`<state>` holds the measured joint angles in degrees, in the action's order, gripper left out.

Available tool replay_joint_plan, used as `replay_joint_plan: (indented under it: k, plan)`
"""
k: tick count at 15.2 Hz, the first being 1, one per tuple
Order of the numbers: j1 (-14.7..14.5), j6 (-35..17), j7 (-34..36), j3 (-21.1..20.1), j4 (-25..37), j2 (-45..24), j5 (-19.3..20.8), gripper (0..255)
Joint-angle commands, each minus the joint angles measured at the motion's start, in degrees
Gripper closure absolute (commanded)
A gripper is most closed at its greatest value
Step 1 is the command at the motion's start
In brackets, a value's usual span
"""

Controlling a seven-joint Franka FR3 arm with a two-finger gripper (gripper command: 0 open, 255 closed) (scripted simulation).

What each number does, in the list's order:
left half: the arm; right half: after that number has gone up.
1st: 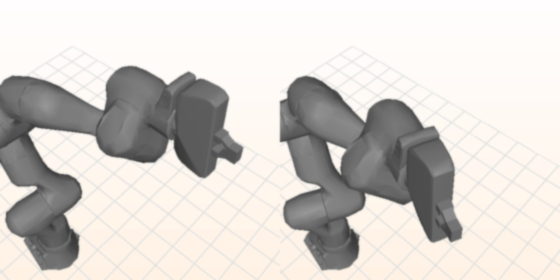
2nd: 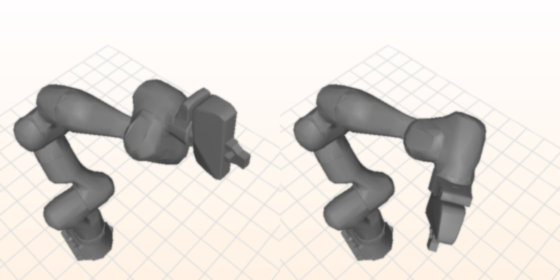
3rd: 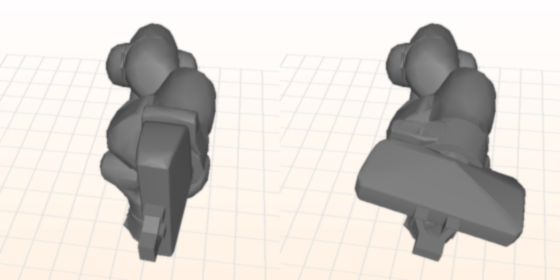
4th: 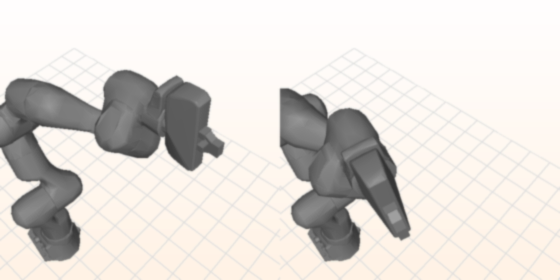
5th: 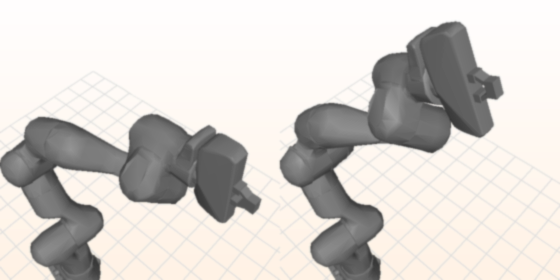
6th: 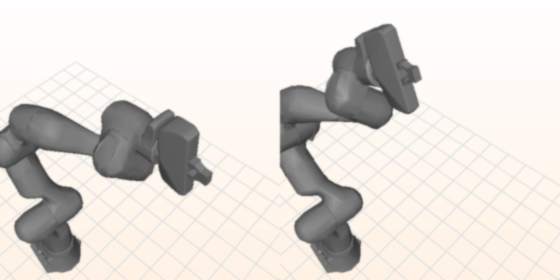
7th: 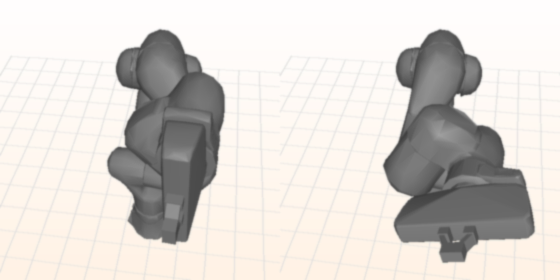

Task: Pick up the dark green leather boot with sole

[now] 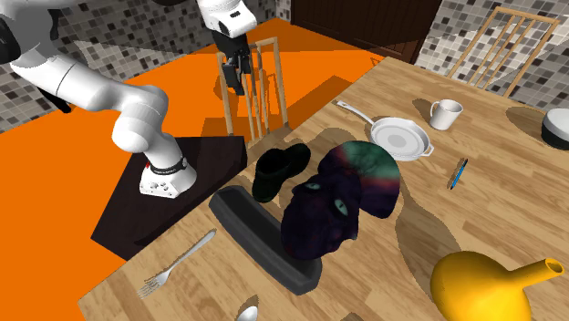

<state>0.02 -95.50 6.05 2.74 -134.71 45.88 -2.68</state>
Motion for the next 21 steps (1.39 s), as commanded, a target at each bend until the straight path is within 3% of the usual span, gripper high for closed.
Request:
replay_joint_plan:
  k: [1, 9, 16, 21]
  plan:
    - [0.0, 0.0, 0.0, 0.0, 0.0, 0.0, 0.0, 0]
    - [-0.01, -16.59, -8.81, 5.29, -10.53, -4.99, 2.04, 0]
    - [-0.99, -32.23, -17.38, 10.71, -15.0, -15.3, 2.16, 0]
    - [-1.26, -36.57, -18.42, 11.43, -17.14, -17.5, 1.81, 0]
